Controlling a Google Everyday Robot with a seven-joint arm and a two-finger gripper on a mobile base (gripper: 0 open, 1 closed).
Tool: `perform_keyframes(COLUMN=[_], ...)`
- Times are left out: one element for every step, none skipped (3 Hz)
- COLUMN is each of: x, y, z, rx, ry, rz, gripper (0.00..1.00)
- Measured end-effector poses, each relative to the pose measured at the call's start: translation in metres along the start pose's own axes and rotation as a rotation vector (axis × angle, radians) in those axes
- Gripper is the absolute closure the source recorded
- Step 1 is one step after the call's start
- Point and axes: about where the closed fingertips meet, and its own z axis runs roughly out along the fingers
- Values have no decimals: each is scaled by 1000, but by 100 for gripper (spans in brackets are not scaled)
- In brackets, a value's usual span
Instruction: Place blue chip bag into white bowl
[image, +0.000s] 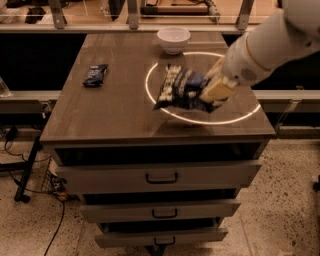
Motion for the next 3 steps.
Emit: perform_keyframes(x=[-28,-32,-44], y=[-19,-23,-36], z=[-44,-45,-47], rx=[70,80,107], ry=[-30,-35,-50], rz=[-19,-26,-42], gripper=[100,100,100])
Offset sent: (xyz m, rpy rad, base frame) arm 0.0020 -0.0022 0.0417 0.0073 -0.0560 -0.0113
